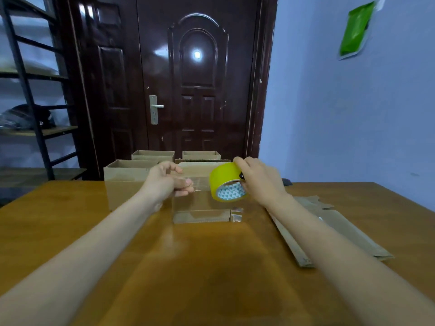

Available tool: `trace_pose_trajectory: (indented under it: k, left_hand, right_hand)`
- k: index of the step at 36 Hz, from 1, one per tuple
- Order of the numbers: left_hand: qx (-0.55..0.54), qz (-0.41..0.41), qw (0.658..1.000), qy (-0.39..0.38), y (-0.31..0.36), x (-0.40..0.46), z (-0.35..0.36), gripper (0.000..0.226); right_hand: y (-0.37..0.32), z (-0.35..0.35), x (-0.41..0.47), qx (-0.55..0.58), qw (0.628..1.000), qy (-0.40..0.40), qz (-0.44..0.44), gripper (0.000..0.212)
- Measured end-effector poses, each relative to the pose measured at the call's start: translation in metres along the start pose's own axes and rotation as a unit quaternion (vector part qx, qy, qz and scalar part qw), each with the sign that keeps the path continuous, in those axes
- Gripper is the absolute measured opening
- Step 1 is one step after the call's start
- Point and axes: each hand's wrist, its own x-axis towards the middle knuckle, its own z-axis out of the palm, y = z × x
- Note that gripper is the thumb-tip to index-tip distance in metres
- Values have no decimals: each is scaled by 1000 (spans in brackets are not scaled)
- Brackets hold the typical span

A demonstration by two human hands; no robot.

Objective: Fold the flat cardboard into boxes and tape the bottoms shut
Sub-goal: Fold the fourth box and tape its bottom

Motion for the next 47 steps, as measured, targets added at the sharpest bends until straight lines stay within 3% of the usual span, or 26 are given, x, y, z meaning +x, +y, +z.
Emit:
trace_pose_trajectory:
  k: [6,12,14,16,20,22,24,26,31,33,35,38,42,44,47]
  left_hand:
    - [21,66,997,31,65,16,-10,29]
    - [14,56,998,-5,101,31,-20,30]
    - [11,49,999,-13,107,36,-19,30]
    - [-7,41,999,-15,111,41,-15,29]
    - [-31,18,999,-26,116,54,-7,29]
    - [-26,17,999,-28,117,61,-6,29]
    - [-12,15,999,-31,117,67,-5,30]
    - [-1,12,999,-29,116,73,-5,31]
    - [25,1,999,-29,114,89,-6,33]
    - [53,-12,998,-36,110,94,-6,32]
    - [81,-29,995,-40,102,100,-6,33]
    - [86,-40,995,-27,91,108,-12,34]
    - [88,-42,995,-23,85,116,-20,33]
    - [103,-30,994,-27,83,118,-18,32]
    - [106,-12,994,-6,78,123,-21,32]
  right_hand:
    - [14,-33,28,-82,995,47,24,27]
    - [41,-52,62,80,986,59,132,32]
    - [47,-49,69,163,971,70,158,24]
    - [49,-44,73,314,925,89,196,15]
    - [52,-32,72,582,773,48,250,6]
    - [56,-23,69,668,703,25,242,12]
    - [63,-13,66,713,664,2,224,14]
    - [70,-8,65,729,653,-39,201,6]
    - [86,-8,68,683,684,-196,164,13]
    - [88,-16,74,559,783,-245,121,9]
    - [87,-19,85,407,880,-231,83,15]
    - [88,-16,99,223,952,-208,32,19]
    - [93,-1,101,-89,969,-227,-39,18]
    - [96,5,101,-115,978,-174,-25,17]
    - [102,12,106,-52,991,-125,19,19]
